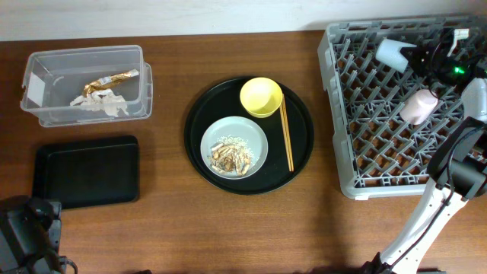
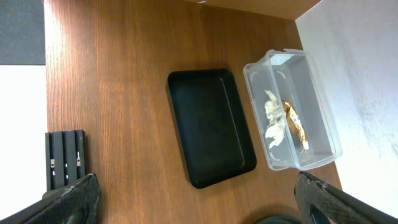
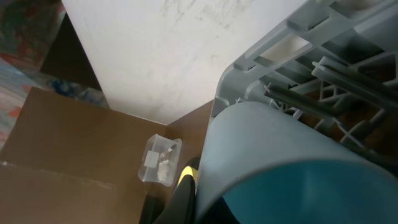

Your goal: Sort waste into correct bins and load items into the dishwasher rack

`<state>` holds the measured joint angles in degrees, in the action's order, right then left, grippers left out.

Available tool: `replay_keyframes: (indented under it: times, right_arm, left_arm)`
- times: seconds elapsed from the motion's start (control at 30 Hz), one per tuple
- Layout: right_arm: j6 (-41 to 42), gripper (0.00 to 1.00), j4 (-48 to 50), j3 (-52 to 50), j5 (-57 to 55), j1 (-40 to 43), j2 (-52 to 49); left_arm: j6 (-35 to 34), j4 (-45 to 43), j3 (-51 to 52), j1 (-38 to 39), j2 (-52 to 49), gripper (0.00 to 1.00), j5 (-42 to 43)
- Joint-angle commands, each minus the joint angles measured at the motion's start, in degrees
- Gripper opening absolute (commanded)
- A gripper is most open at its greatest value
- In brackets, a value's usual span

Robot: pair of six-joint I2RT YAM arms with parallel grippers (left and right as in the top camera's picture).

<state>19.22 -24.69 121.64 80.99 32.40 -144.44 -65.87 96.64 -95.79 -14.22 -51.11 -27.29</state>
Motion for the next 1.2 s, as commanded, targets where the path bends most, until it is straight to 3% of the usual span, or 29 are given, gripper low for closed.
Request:
replay_keyframes:
  times: [0.0,0.3,0.53,0.67,1.03,1.17]
  right_arm:
    - [1.07,0.09,0.09,-0.46,-0.92,-0.39,-0.61]
    - [0.48,0.09,-5.75,-0.46,-7.74,0.81,1.40]
    - [-5.46,0.15,-20.74,-0.44,-34.21,2.82,12.72]
    - [-5.44,0.24,-25.42,-0.44,-45.24,3.80,19.12]
    - [-5.55,0.27,-27.21,-0.46,-50.40,2.32,26.34]
    - [-13.79,0.33,-26.56,-0.46,-50.25,-1.70,26.34]
  left_arm:
    - [-0.68,0.04,0.02,-0.20,-0.02,0.99,-0.81]
    - [-0.68,0.04,0.02,-0.20,-0.02,0.99,-0.81]
    - [-0.68,0.04,0.02,-0.20,-0.02,0.99,-0.81]
    - [-0.68,0.04,0.02,-0.20,-0.02,0.99,-0.81]
    - [-0.68,0.04,0.02,-0.20,-0.02,0.99,-0.81]
    - [-0.68,0.04,0.02,-0.20,-0.02,0.99,-0.81]
